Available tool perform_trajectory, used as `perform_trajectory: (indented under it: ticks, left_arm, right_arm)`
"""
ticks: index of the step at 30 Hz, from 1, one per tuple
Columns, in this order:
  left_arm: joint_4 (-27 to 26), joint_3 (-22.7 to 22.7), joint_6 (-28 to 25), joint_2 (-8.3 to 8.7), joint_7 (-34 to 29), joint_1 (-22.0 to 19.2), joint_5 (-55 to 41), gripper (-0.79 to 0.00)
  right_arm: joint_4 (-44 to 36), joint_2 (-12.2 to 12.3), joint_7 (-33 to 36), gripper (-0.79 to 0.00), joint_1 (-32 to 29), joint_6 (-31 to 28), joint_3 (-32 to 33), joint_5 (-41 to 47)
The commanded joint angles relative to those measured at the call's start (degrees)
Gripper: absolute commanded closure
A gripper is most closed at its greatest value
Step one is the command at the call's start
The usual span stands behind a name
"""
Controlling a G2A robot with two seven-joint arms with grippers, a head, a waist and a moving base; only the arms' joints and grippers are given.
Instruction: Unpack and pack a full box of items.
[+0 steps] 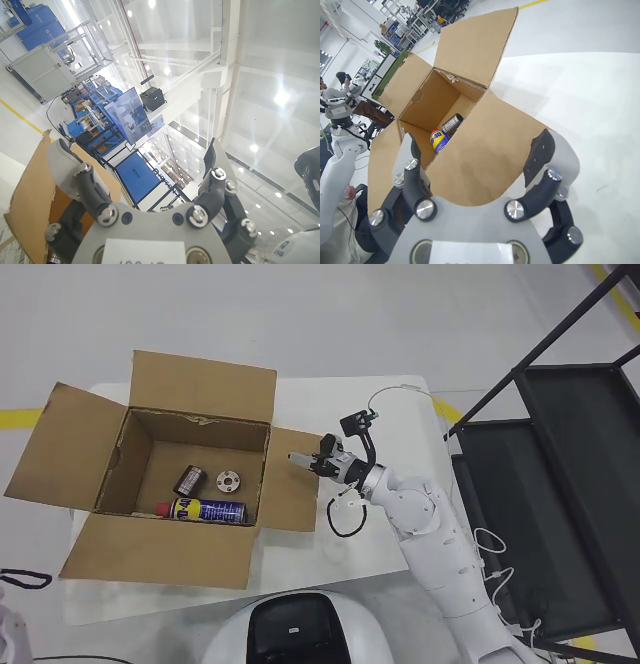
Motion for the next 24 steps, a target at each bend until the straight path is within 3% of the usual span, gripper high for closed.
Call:
perform_trajectory:
  ticks: [1,7,13,19,24]
  left_arm:
    - [0.0,0.0,0.0,0.00,0.0,0.0,0.0,-0.785]
    - [0.0,0.0,0.0,0.00,0.0,0.0,0.0,-0.785]
    - [0.0,0.0,0.0,0.00,0.0,0.0,0.0,-0.785]
    - [0.0,0.0,0.0,0.00,0.0,0.0,0.0,-0.785]
    - [0.0,0.0,0.0,0.00,0.0,0.0,0.0,-0.785]
  right_arm:
    - [0.0,0.0,0.0,-0.785,0.0,0.0,0.0,0.0]
    - [0.1,0.1,0.3,-0.785,-0.1,0.3,0.1,-0.4]
    - [-4.3,1.6,8.7,-0.785,-2.1,0.6,4.2,-1.5]
    - [-4.1,2.7,24.9,-0.785,-3.7,5.2,7.7,15.1]
    - [3.3,2.5,26.6,-0.785,0.6,7.9,4.9,22.0]
